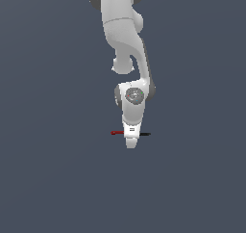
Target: Pick up the object and move it to a goal position.
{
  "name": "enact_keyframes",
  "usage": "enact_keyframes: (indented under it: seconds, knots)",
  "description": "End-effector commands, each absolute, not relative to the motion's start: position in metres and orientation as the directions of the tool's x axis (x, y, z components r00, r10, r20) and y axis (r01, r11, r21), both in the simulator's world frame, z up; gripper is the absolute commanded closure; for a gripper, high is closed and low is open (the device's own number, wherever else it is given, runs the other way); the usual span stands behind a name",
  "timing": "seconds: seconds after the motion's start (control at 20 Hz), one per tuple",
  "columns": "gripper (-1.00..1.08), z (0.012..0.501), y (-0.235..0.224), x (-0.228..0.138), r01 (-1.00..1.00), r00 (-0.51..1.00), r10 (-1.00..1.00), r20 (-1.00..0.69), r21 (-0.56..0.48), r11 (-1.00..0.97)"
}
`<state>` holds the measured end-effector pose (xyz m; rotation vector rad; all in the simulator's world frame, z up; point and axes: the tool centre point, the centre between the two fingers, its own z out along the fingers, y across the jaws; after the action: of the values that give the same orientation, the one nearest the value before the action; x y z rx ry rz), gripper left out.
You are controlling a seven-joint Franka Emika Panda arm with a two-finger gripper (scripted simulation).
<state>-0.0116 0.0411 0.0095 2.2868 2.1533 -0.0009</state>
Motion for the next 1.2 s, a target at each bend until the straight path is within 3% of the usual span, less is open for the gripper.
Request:
enact_keyframes:
  seconds: [0.0,0.65,1.15]
  knots:
    - [1.08,0.008,0.041,-0.011,0.998,0.060,0.998,0.000,0.000,-0.060]
    - [1.08,0.010,0.048,-0.010,0.998,0.059,0.998,-0.001,0.000,-0.059]
    - [1.08,0.018,0.114,0.011,0.998,0.060,0.998,0.000,0.000,-0.060]
